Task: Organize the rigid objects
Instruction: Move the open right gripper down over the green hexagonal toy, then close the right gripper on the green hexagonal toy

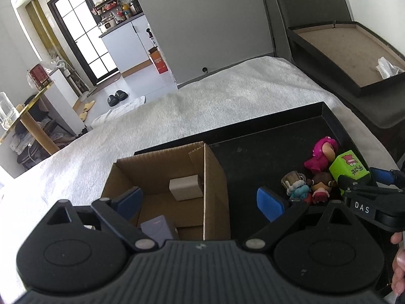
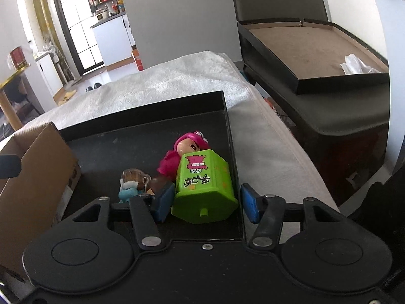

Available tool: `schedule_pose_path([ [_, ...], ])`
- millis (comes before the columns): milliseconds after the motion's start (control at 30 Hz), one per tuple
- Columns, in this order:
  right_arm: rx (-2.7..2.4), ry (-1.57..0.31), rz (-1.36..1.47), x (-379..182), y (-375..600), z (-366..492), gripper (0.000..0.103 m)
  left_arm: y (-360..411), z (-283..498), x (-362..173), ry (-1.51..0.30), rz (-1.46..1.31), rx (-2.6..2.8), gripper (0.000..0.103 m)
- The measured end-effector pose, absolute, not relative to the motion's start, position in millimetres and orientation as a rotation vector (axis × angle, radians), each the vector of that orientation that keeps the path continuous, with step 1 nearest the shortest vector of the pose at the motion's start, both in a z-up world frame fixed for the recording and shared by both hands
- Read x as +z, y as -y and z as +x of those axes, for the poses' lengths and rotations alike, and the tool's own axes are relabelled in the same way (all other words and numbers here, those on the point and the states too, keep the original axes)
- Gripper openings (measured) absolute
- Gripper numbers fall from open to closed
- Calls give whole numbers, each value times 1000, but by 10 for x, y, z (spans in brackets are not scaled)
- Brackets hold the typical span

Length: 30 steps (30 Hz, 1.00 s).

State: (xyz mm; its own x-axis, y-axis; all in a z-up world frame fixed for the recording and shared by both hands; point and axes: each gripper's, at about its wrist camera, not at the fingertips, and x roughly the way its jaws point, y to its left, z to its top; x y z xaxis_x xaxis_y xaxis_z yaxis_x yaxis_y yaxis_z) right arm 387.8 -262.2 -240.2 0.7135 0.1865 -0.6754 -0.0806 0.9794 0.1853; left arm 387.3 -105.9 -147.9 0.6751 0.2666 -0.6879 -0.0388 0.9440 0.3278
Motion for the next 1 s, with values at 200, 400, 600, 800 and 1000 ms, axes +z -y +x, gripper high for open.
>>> schedule_pose_path([
  [200,157,-786,135,-2363,2626,3771,56,997,3819,-1498,-836,297,195,96],
  [400,166,-803,156,-2330,2656,3661,56,975,3717,-1546,-852,301,203,96],
  [600,175,-812,155,-2316,2656,3588,56,931,3654,-1540,-859,287,206,96],
  [800,170,-803,81,-2310,2559,3543,58,916,3657,-1524,-849,286,213,96],
  [1000,169,-737,-17,-2258,2442,3493,59,903,3655,-1548,-847,284,216,96],
])
